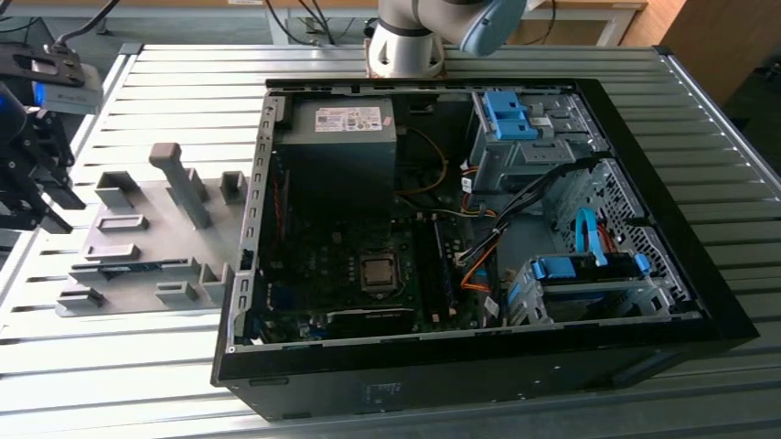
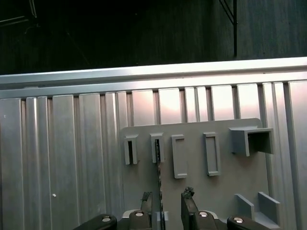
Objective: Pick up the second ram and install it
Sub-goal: 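Pick up the second ram and move it above second insertion slot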
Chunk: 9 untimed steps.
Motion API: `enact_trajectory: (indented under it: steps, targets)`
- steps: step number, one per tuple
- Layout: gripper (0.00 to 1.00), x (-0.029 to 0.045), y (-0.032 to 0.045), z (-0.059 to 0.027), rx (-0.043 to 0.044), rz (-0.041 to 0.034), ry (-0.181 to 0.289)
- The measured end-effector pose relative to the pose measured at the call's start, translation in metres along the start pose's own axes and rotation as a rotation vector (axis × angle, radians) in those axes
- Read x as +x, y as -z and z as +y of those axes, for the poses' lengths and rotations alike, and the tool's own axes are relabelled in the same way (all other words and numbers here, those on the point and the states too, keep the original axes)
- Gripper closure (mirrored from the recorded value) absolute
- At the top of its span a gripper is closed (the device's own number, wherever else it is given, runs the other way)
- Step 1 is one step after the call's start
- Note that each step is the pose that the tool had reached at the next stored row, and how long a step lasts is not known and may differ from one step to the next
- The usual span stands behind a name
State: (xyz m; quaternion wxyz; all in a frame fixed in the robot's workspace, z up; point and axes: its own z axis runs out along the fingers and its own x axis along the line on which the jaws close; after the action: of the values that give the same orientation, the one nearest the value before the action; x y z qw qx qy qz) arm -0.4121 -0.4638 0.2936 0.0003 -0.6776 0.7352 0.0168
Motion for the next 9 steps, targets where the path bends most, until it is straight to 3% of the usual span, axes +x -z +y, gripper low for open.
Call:
enact_trajectory:
  steps: [9]
  targets:
    - [0.63,0.0002,-0.0127,-0.0002,-0.0006,0.0017,0.031]
